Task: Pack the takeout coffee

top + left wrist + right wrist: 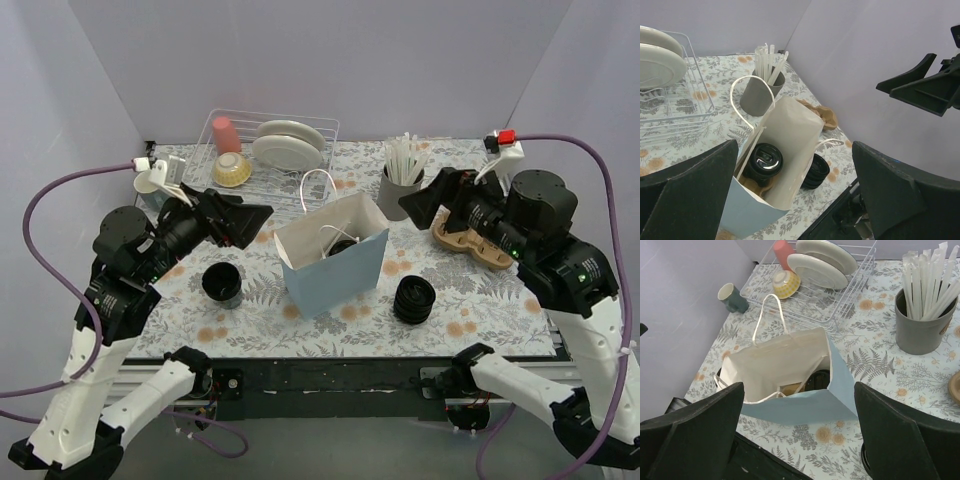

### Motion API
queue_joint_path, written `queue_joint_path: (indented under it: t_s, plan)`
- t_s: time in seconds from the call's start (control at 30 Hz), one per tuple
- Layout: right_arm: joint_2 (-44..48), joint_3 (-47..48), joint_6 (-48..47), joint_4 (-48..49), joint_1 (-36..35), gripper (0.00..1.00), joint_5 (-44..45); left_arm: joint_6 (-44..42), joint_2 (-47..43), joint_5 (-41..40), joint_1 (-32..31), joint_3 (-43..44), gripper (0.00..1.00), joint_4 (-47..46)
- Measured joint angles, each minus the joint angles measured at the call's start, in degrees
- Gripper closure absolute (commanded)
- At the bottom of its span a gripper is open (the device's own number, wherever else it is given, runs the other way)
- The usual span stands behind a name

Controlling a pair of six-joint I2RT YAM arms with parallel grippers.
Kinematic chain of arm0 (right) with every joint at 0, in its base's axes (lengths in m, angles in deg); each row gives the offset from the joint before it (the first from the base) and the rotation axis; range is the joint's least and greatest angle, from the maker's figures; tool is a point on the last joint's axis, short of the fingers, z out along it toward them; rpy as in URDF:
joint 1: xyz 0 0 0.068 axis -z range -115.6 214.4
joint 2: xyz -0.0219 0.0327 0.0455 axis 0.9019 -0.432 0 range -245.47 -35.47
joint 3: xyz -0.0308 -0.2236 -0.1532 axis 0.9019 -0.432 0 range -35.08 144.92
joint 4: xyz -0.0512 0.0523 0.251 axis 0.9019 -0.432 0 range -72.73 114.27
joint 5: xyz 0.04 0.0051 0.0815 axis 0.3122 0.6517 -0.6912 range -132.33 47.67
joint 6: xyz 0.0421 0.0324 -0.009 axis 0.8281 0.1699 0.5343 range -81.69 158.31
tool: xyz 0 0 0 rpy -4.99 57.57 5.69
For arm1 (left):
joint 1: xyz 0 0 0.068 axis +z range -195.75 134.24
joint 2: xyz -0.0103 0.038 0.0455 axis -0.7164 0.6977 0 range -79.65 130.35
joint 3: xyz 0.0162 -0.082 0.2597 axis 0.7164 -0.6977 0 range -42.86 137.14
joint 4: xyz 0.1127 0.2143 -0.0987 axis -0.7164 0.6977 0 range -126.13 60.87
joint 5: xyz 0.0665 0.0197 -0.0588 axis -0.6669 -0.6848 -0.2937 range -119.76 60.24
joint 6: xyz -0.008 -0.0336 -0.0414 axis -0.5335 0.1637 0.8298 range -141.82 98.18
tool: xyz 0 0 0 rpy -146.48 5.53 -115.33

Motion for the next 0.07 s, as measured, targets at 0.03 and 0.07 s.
queue_joint_path:
  t_s: [0.03, 0.07]
  plan:
    - [-0.22, 0.0, 0.04, 0.02, 0.0, 0.01, -0.02, 0.2, -0.04, 0.0, 0.0, 0.0, 0.02, 0.0]
    - [-0.37, 0.0, 0.07, 0.07, 0.0, 0.01, -0.02, 0.33, -0.13, 0.0, 0.0, 0.0, 0.02, 0.0]
